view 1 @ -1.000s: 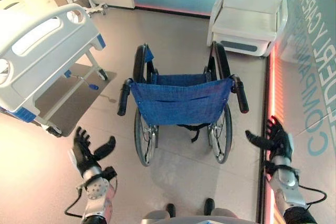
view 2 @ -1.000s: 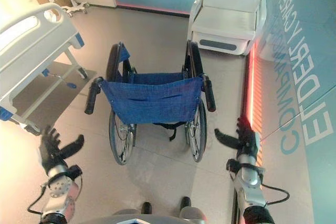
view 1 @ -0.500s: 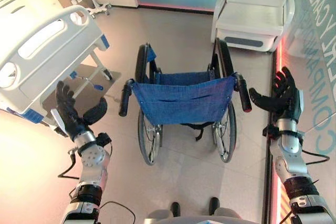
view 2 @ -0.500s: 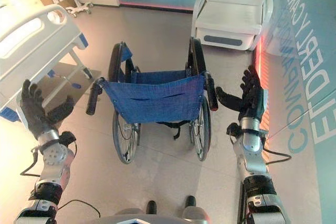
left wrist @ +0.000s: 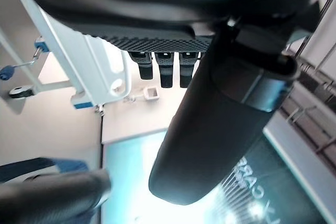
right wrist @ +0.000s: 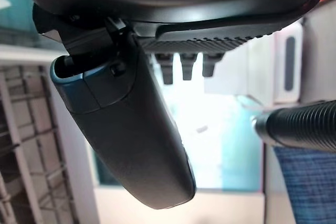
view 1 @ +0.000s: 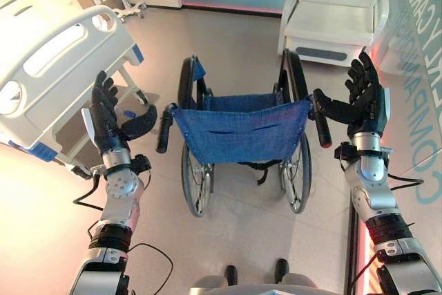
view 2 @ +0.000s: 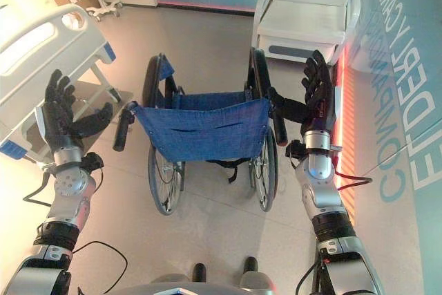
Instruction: Push the wheelchair next to the bed
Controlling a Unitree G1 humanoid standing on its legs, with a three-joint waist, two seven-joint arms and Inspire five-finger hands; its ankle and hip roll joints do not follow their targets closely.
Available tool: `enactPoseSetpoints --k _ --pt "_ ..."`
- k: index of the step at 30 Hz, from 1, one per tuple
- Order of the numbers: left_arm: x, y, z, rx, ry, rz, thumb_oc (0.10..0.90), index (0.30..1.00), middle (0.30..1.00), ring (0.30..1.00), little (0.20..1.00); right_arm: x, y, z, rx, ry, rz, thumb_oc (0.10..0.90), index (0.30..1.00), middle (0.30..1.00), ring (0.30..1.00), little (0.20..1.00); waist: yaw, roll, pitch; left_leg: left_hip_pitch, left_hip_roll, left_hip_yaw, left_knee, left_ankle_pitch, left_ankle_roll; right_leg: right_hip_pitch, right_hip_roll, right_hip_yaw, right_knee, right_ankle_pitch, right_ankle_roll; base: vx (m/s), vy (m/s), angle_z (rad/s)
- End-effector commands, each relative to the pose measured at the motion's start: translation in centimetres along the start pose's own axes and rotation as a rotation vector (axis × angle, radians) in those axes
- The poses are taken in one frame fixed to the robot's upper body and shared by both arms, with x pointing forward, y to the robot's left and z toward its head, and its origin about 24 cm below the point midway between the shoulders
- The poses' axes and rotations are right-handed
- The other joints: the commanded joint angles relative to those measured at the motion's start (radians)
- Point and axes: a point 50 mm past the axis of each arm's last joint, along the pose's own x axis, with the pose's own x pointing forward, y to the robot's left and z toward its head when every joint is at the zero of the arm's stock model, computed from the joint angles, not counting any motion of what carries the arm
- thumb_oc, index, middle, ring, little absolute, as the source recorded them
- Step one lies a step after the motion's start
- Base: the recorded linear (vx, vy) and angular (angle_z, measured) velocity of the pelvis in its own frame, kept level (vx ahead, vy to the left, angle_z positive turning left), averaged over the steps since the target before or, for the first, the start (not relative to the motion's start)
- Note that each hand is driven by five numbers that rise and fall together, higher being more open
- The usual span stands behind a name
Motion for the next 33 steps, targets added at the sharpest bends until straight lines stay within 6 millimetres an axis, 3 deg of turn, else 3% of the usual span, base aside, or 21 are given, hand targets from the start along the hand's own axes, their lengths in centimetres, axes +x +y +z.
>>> enactPoseSetpoints --k 1,7,21,33 --pt "4.0 -0.6 6.3 0.022 -0.259 -0.086 0.800 0.900 0.900 0.900 0.900 2.5 2.5 6.0 -0.055 -0.250 0.160 0.800 0.900 0.900 0.900 0.900 -0.007 -0.037 -0.058 -0.011 -0.039 0.019 0.011 -0.069 -0.005 0.035 0.003 -0.007 0.073 -0.129 -0.029 0.00 0.000 0.00" --pt "4.2 -0.6 5.5 0.149 -0.180 -0.161 0.800 0.900 0.900 0.900 0.900 2.8 1.4 4.0 -0.270 -0.078 0.175 0.800 0.900 0.900 0.900 0.900 -0.008 -0.044 -0.054 -0.014 -0.038 0.018 0.010 -0.065 -0.007 0.032 0.005 -0.006 0.074 -0.125 -0.026 0.00 0.000 0.00" --pt "4.9 0.6 4.1 0.313 -0.061 -0.172 0.800 0.900 0.900 0.900 0.900 3.1 -0.3 2.2 -0.434 0.103 0.140 0.800 0.900 0.900 0.900 0.900 -0.010 -0.049 -0.034 -0.019 -0.037 0.021 0.015 -0.059 -0.007 0.026 0.007 0.000 0.082 -0.120 -0.023 0.00 0.000 0.00" --pt "7.1 0.3 3.0 0.420 0.120 -0.178 0.800 0.900 0.900 0.900 0.900 4.7 0.7 1.1 -0.543 0.267 0.205 0.800 0.900 0.900 0.900 0.900 -0.018 -0.047 -0.025 -0.022 -0.040 0.031 0.025 -0.060 -0.008 0.021 0.004 0.005 0.088 -0.112 -0.018 0.00 0.000 0.00"
